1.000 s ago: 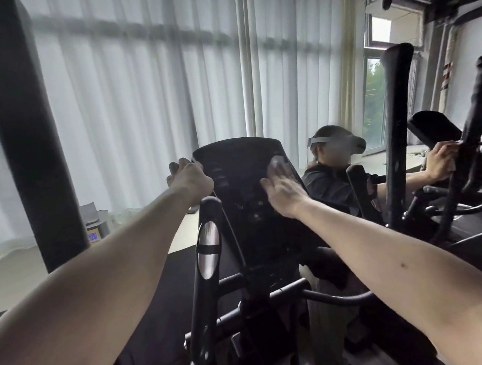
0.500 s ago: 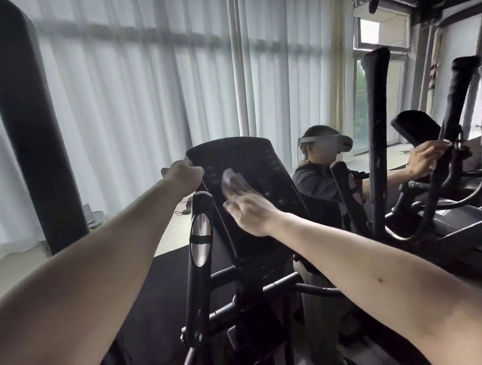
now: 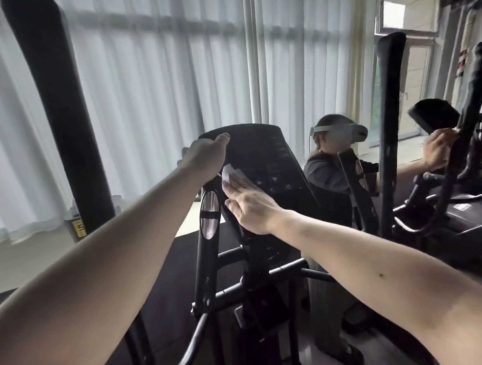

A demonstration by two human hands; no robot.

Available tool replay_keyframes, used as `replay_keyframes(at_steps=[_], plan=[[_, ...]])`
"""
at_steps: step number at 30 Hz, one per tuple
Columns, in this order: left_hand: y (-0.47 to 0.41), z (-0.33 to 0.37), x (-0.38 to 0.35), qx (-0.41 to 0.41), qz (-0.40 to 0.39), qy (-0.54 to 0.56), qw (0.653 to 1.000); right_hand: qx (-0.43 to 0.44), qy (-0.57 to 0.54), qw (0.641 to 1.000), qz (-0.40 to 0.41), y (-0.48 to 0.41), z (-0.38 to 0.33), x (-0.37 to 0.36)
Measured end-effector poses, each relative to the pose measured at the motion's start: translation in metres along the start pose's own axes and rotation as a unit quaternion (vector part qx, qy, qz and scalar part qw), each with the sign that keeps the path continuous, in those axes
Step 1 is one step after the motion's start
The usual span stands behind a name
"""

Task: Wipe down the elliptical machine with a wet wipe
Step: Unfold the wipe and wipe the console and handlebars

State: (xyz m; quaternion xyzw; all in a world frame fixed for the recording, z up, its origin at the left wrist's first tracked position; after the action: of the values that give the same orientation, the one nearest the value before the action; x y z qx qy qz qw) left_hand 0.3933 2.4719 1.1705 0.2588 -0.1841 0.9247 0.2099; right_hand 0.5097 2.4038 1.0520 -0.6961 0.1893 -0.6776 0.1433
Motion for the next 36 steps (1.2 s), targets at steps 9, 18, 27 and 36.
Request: replay_keyframes(at_steps=[9, 18, 27, 36], plan=[[0.002, 0.001, -0.007, -0.015, 0.074, -0.148, 0.986, -0.209, -0.007, 0.978, 0.020, 0.021, 0.049, 0.018], [0.019, 0.007, -0.004, 0.016, 0.065, -0.172, 0.983, -0.067, -0.010, 0.998, -0.004, 0.027, 0.016, 0.000], [0.025, 0.010, -0.003, 0.016, 0.063, -0.161, 0.985, -0.098, 0.008, 0.995, -0.003, 0.029, 0.010, 0.007], [0.021, 0.007, -0.004, 0.011, 0.075, -0.168, 0.983, -0.179, 0.004, 0.984, -0.005, 0.048, 0.044, 0.008]])
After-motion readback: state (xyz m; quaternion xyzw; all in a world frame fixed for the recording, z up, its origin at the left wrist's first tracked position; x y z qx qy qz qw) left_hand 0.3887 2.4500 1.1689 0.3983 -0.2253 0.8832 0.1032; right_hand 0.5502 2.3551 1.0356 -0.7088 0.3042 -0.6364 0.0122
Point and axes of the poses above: each hand's wrist, its own y-axis away from the middle knuckle, its own x-axis out of the back of the hand, z = x × y, the point moved 1 cm from there along -y, towards the middle knuckle, and after that the axes turned 7 degrees about x, right-handed, at the moved point
